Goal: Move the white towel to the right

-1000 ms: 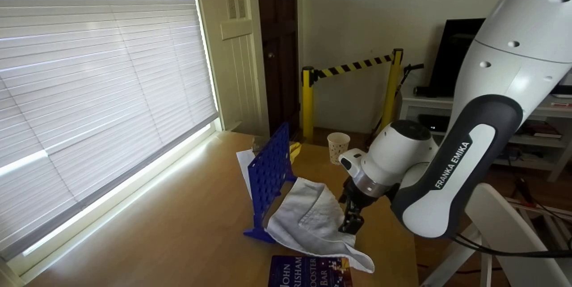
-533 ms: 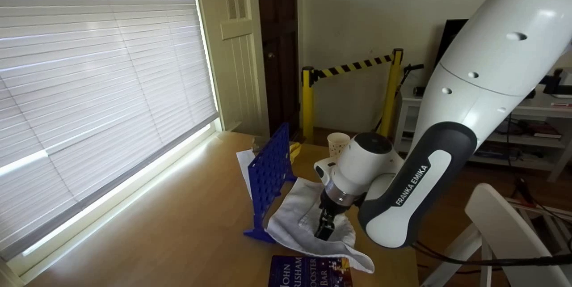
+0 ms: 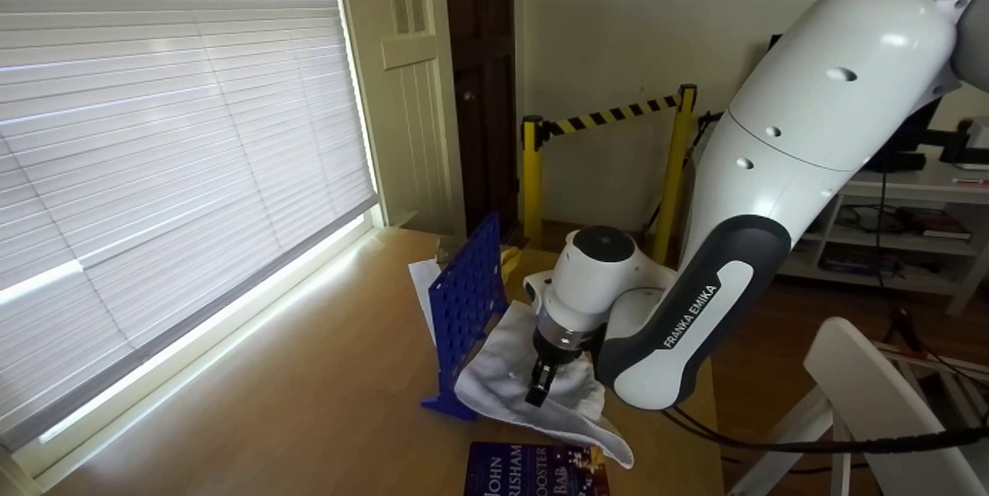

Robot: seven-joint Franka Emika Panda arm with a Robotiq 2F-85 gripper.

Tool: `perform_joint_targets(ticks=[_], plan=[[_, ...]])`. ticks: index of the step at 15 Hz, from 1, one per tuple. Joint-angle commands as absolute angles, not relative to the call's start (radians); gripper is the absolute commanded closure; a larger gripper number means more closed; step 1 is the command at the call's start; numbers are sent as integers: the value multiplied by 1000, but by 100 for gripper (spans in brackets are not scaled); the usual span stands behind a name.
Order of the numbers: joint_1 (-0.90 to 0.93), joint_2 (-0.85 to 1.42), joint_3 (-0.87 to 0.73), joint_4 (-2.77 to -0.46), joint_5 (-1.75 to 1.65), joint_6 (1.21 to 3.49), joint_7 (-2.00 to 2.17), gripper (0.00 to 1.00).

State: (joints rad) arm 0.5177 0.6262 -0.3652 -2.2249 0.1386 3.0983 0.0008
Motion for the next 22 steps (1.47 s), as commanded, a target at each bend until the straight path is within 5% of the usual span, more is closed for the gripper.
perform_joint_targets(ticks=[1,5,11,17,22], plan=[[474,630,-339,-2198,60,3053,76,77],[484,563,-357,-2249,19,3015,109,100],[488,358,-417,-2370,-143,2827,156,97],[242,73,-184,-2446,-94,2625,70,97],[105,-89,-54,-2438,272,2372,-249,97]])
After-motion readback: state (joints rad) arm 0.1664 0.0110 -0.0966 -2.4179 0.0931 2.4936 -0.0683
